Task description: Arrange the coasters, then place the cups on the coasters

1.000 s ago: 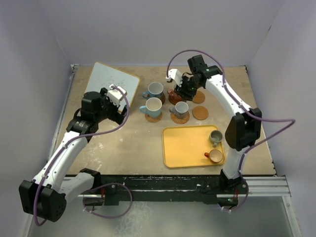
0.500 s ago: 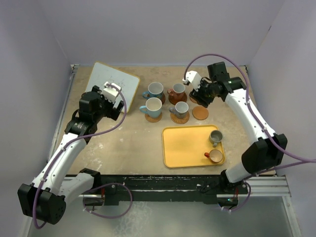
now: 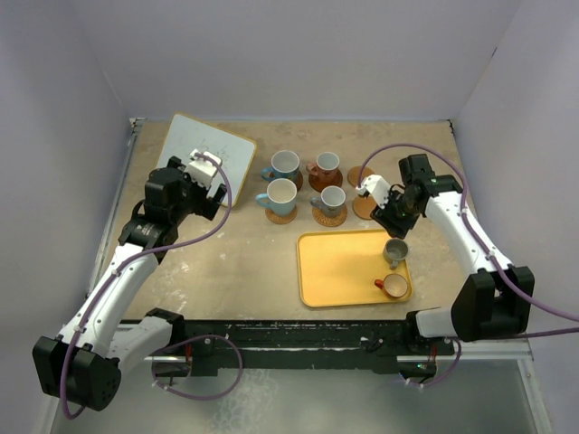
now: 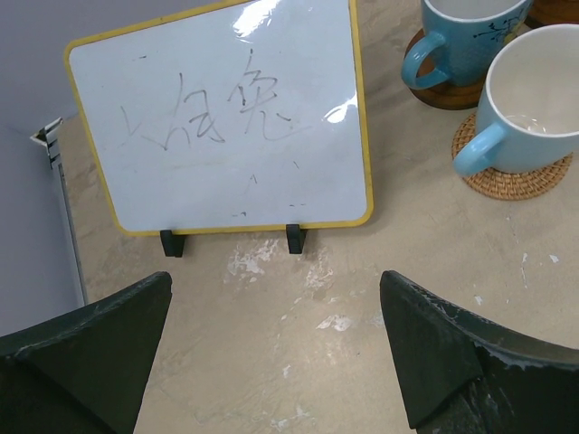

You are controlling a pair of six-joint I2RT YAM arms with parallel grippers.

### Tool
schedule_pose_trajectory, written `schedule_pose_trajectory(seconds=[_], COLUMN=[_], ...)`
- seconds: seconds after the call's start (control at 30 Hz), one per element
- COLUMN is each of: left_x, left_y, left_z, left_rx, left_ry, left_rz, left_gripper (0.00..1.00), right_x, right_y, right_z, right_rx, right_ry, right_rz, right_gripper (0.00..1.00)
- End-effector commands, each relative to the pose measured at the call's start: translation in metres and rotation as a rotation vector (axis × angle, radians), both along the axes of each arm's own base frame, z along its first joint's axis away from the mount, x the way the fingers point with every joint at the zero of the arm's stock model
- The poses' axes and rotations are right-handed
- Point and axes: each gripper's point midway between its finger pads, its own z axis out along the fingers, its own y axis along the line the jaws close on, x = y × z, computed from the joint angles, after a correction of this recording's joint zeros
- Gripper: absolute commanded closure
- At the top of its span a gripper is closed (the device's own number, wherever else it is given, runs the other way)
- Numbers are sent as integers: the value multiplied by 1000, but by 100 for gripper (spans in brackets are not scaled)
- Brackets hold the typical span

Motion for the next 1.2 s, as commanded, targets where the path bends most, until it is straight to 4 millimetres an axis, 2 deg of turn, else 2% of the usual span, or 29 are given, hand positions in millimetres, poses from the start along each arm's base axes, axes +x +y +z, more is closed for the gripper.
schedule_pose_trajectory(seconds=[0.0, 0.2, 0.43, 0.8, 1.17], left_x=[7, 6, 5, 4, 3], left_y=[-5, -5, -9, -9, -8], left_z=[20, 17, 14, 14, 12], left_rx=[-23, -19, -22, -19, -23], left_ry=[-70, -64, -50, -51, -47], left_rz=[-26, -31, -51, -56, -59], left_gripper=[6, 6, 7, 7, 6], right_x=[-13, -9, 2, -2, -6], right_y=[-12, -14, -17, -20, -20], right_z=[-15, -37, -51, -69, -80], right_rx=[-52, -70, -99, -122, -122], right_ry=[50, 99, 132, 176, 216], right_rz=[33, 42, 52, 57, 56], right_gripper=[48, 50, 52, 55, 67])
